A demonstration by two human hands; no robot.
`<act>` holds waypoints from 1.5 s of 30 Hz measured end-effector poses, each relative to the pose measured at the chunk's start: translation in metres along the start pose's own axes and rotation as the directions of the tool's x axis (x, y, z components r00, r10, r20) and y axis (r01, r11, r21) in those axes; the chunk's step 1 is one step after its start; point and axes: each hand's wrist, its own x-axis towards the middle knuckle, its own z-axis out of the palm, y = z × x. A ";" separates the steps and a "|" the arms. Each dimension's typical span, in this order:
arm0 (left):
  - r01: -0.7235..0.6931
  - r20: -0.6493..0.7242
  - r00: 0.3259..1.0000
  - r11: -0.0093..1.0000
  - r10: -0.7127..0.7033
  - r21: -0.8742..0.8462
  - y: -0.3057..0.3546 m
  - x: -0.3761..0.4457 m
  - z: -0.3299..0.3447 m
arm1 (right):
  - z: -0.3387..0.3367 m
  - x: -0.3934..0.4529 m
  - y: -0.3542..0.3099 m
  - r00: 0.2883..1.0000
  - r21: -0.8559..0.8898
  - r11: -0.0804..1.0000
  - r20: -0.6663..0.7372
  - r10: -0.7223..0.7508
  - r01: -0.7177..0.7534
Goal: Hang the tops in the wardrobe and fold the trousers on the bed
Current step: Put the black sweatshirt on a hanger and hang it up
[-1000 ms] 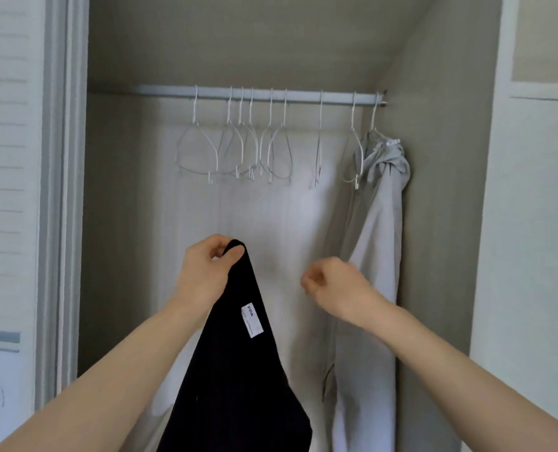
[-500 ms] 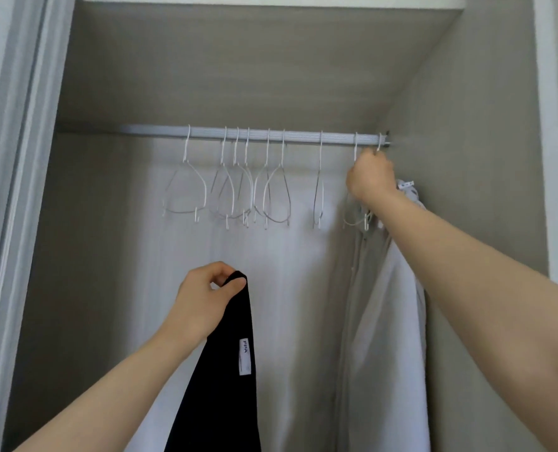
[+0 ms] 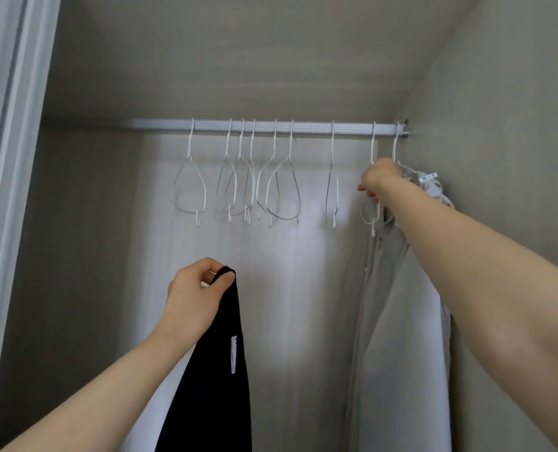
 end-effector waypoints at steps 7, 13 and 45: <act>0.084 0.030 0.996 0.996 -0.084 0.015 -0.001 -0.007 -0.004 | -0.011 -0.027 -0.015 0.989 0.224 0.972 -0.145 -0.038 0.070; 0.113 0.041 0.992 0.991 -0.116 0.068 -0.004 -0.024 -0.015 | -0.021 -0.112 -0.016 0.990 0.348 0.931 -0.124 -0.072 0.111; 0.378 0.167 0.906 0.921 -0.388 0.088 -0.019 -0.133 -0.091 | -0.130 -0.413 0.116 0.276 0.445 0.535 0.888 -0.369 -0.718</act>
